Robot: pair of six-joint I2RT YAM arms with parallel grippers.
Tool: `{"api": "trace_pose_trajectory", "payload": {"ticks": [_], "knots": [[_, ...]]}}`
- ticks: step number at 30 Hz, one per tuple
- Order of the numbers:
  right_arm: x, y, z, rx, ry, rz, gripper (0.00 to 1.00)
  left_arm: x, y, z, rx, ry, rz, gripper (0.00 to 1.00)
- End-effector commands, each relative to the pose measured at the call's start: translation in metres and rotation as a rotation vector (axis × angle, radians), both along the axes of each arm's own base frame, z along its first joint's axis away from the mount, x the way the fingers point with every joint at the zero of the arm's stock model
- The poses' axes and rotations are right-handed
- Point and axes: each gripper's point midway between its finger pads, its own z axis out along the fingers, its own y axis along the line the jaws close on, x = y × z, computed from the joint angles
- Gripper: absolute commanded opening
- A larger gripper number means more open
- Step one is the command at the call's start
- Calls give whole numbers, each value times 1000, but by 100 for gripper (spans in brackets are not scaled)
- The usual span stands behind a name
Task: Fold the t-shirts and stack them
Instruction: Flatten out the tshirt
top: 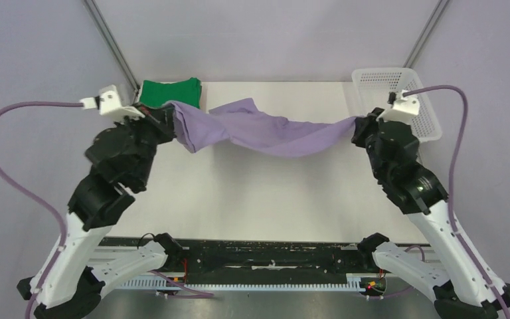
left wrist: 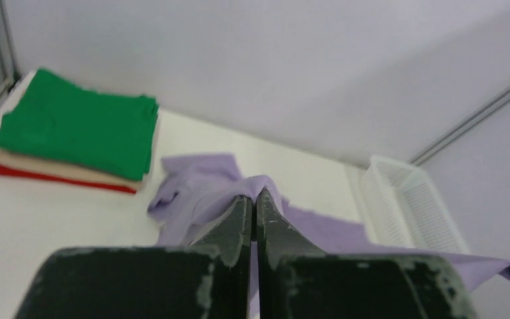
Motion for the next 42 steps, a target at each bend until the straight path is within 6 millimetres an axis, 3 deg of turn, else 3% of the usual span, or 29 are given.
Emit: {"api": "trace_pose_trajectory", "payload": {"ticks": [1,7,10,15,17,19,23,26,28,32,35,38,42], "knots": [[-26,-16,98,29,-225,27,0,-38,26,107,-15,-277,-57,2],[-77,-22,187,108,-415,140,0,-104,33,201,-13,-520,-266,2],[-105,-22,221,136,-496,220,0,-131,37,231,-14,-600,-337,2],[-137,-20,253,175,-581,309,0,-171,49,268,-44,-732,-407,2],[-141,-24,258,180,-593,302,0,-174,50,274,-39,-753,-410,2],[-140,-31,259,180,-595,265,0,-165,51,276,-30,-742,-373,2],[-118,-51,241,164,-535,99,0,-118,46,265,24,-647,-235,2],[-89,-61,209,118,-436,-46,1,-62,45,239,92,-521,-43,2],[-67,-66,183,74,-359,-137,3,-22,56,213,162,-416,175,2],[-12,-55,112,-65,-177,-243,5,50,41,141,363,-217,400,2],[25,-46,57,-135,-58,-290,5,112,34,67,393,-62,374,2],[70,-36,-12,-132,51,-213,5,173,35,-24,383,91,315,2],[118,-29,-112,-114,194,-145,5,236,13,-143,383,247,172,2]]}}
